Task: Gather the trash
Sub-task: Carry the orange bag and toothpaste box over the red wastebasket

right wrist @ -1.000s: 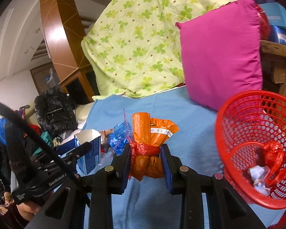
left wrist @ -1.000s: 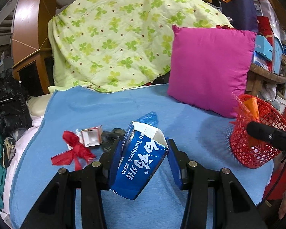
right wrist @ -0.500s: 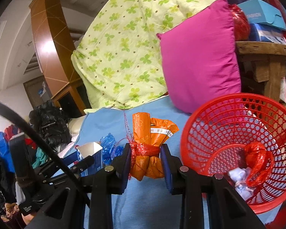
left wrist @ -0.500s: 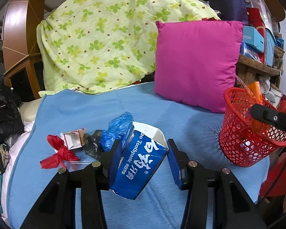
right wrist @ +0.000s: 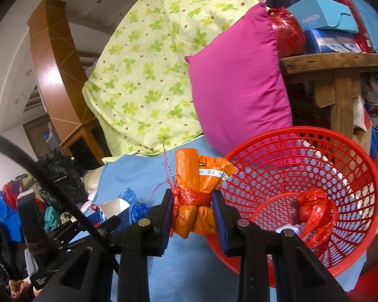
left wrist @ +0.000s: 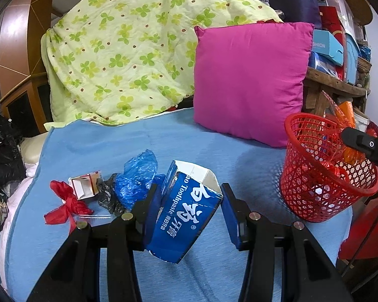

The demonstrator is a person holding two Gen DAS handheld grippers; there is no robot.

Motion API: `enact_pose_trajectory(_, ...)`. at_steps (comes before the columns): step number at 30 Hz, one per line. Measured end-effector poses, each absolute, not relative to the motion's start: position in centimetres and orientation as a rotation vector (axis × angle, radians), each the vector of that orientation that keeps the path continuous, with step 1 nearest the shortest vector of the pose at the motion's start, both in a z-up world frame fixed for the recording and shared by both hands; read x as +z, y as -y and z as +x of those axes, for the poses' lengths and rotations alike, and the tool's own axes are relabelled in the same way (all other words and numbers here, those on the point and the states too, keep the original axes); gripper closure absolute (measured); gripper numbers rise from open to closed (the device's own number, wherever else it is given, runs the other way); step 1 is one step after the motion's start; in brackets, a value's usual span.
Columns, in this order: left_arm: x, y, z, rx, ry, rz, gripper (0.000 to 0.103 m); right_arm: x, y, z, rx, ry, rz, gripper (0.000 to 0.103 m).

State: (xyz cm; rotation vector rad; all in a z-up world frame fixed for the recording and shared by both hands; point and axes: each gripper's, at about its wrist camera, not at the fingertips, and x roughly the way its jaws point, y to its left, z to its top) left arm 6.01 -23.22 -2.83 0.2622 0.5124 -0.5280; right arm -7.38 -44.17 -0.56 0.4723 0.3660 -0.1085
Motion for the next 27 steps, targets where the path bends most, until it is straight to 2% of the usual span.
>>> enact_pose_trajectory(6, -2.3, 23.5, 5.9, -0.568, -0.522, 0.238, 0.054, -0.5, 45.8, -8.4, -0.136, -0.344, 0.502, 0.071)
enact_pose_trajectory(17, 3.5, 26.9, 2.5, -0.741, -0.406, 0.224, 0.054, -0.4, 50.3, -11.5, -0.234, -0.277, 0.59, 0.071)
enact_pose_trajectory(27, 7.1, 30.9, 1.2, -0.923, -0.416, 0.107, 0.053, -0.7, 54.1, -14.8, -0.316, -0.215, 0.682, 0.071)
